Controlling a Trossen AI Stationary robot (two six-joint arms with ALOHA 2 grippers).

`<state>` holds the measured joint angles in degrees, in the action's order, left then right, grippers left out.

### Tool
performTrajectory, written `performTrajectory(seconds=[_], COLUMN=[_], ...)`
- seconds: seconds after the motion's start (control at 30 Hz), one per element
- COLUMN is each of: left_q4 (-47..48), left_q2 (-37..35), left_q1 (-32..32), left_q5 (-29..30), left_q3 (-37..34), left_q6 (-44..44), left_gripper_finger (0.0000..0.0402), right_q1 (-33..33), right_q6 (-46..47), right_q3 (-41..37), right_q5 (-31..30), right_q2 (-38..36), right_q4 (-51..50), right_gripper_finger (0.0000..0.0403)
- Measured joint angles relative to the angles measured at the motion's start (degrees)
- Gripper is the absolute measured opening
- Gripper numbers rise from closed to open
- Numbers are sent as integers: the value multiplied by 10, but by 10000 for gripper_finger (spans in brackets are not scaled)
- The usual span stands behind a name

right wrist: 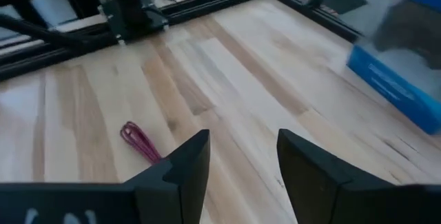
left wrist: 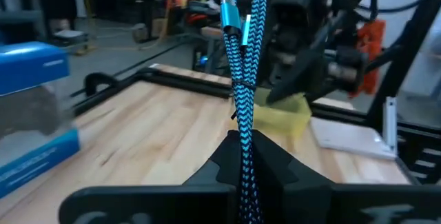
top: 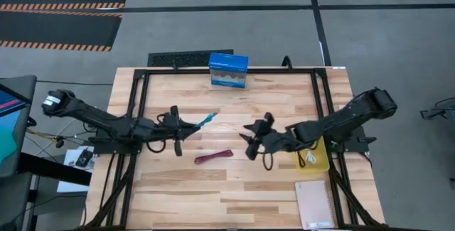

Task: Pick and place USB-C Cables
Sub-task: Put the blue charger cable into the yellow bin

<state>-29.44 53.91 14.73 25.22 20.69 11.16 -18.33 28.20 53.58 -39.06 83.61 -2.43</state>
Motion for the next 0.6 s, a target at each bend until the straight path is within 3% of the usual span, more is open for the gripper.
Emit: performTrajectory(seconds=[0.33, 0.6], left_q4=[-122, -418], left_q2=[44, 106], left_q1=[-20, -38], left_q5=[-70, -70], left_q3=[-2, -132], left_q6=[-44, -45], left_gripper_finger=[2, 2], right_q1=[48, 80], right_q6=[-135, -141], right_q3=[0, 0], right_q5=[123, 172], right_q2=[95, 115], right_q4=[283, 347], right_gripper_finger=[194, 199])
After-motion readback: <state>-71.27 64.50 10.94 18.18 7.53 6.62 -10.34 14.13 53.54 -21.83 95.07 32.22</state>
